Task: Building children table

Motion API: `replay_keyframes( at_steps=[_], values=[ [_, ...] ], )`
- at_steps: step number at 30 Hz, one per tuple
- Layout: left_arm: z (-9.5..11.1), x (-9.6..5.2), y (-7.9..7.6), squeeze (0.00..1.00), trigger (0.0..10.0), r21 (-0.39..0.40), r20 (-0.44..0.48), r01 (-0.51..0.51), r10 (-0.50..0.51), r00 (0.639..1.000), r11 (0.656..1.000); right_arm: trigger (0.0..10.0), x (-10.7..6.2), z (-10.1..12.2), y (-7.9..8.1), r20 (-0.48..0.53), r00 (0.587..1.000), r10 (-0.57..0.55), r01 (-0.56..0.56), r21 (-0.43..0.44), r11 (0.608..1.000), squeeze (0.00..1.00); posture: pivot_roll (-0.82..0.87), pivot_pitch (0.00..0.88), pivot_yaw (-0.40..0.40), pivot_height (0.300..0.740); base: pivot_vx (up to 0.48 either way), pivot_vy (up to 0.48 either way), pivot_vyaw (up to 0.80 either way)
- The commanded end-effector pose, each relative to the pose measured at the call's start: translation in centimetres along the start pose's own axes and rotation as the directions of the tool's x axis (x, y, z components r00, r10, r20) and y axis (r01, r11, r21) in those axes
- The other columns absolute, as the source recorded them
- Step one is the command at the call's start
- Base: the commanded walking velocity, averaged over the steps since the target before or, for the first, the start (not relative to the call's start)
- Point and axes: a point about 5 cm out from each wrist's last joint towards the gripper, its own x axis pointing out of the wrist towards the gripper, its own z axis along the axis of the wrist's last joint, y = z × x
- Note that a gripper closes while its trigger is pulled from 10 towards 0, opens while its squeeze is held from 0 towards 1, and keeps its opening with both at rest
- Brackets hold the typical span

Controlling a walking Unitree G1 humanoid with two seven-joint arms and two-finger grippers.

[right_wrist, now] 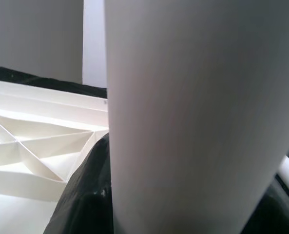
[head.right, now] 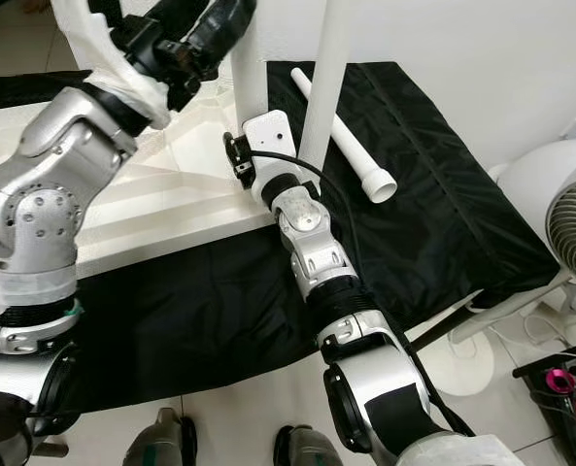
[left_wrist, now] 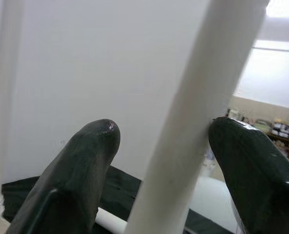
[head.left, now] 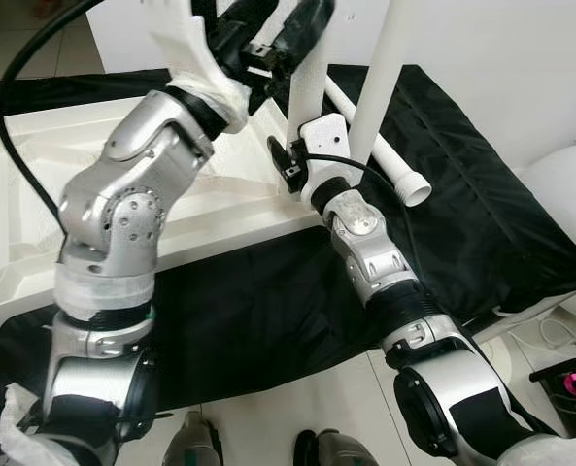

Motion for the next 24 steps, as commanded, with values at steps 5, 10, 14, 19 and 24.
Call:
replay_keyframes(
  at_steps=[5, 10, 14, 19, 24],
  values=[
    [0.3, -2.8, -0.3, 0.00, 10.0, 0.012, -0.047, 0.178, -0.178, 0.983, 0.984, 10.0, -0.5, 0.9, -0.2, 0.054, 0.999, 0.008, -0.010, 0.045, 0.999, 0.00, 0.01, 0.090, -0.065, 0.740, 0.000, 0.000, 0.00],
    [-1.1, -4.6, 1.6, 0.00, 10.0, 0.069, -0.166, 0.077, -0.064, 0.984, 0.995, 10.0, -1.5, 1.1, 0.1, 0.086, 0.995, 0.042, -0.047, 0.056, 0.997, 0.00, 0.01, 0.092, -0.069, 0.740, 0.000, 0.000, 0.00],
    [-1.9, -5.2, 2.6, 0.00, 10.0, 0.054, -0.210, 0.006, 0.005, 0.978, 0.999, 10.0, -2.2, 1.3, 0.4, 0.108, 0.992, 0.070, -0.078, 0.067, 0.995, 0.00, 0.00, 0.094, -0.067, 0.740, 0.000, 0.000, 0.00],
    [-3.8, -6.1, 4.6, 0.00, 10.0, 0.068, -0.320, -0.148, 0.162, 0.934, 0.987, 10.0, -3.4, 1.4, 0.6, 0.126, 0.987, 0.102, -0.112, 0.074, 0.991, 0.00, -0.01, 0.094, -0.061, 0.740, 0.000, 0.000, 0.00],
    [-5.6, -7.5, 6.4, 0.00, 10.0, 0.148, -0.445, -0.249, 0.289, 0.848, 0.957, 10.0, -4.7, 1.5, 0.4, 0.130, 0.985, 0.114, -0.127, 0.098, 0.987, 0.00, -0.02, 0.094, -0.053, 0.740, 0.000, 0.000, 0.00]
  ],
)
